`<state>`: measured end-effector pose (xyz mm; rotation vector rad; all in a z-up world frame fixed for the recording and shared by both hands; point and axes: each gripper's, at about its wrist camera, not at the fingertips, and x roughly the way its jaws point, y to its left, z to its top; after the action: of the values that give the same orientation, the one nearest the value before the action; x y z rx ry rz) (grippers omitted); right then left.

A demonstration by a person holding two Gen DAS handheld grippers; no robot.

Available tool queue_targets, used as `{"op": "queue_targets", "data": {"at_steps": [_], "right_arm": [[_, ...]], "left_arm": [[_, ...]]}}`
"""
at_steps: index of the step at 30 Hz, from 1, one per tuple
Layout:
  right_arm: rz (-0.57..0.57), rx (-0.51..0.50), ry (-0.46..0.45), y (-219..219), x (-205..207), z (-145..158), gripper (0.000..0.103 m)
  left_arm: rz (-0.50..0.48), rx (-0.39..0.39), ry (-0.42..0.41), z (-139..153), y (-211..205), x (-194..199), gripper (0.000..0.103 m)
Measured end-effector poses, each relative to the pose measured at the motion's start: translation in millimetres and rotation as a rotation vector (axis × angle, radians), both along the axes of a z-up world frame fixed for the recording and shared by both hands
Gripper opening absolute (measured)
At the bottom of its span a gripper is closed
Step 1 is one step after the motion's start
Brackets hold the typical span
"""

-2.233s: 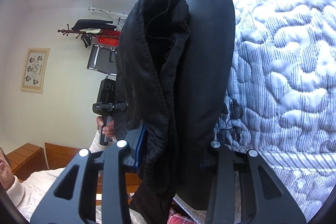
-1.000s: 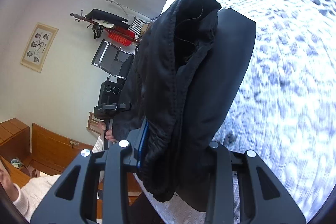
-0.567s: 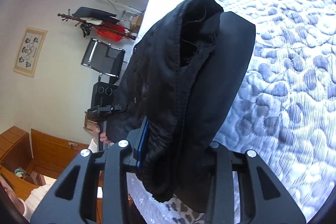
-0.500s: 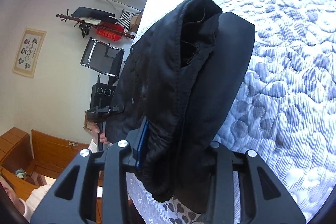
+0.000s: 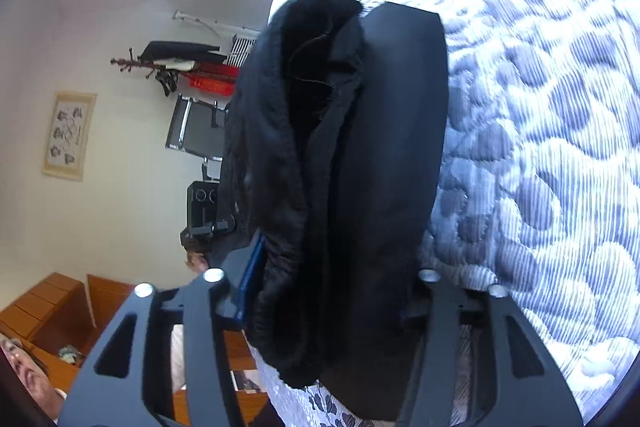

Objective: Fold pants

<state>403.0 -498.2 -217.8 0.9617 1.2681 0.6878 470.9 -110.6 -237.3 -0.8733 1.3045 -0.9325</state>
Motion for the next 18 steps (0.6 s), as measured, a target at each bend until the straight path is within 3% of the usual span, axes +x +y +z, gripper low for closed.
{"op": "queue_targets", "data": {"at_steps": [8,12,15,16,18], "right_arm": [[-0.073,0.08,-0.007,-32,-28,-4,0.066],[-0.119,0.049,-0.027,-51,-55,11,0.068],[-0.155,0.035,-0.058,-58,-81,29,0.07],[-0.171,0.011,-0.065,-58,-92,35,0.072],[-0.205,-0.088,-0.071,-52,-108,52,0.089]], "left_arm": [[0.048,0.003,-0.032,17,15,-15,0.092],[0.087,0.098,-0.038,24,30,-31,0.099],[0.13,0.186,-0.058,35,41,-48,0.099],[0.146,0.221,-0.064,39,45,-57,0.099],[0.182,0.302,-0.065,48,48,-73,0.099]]}}
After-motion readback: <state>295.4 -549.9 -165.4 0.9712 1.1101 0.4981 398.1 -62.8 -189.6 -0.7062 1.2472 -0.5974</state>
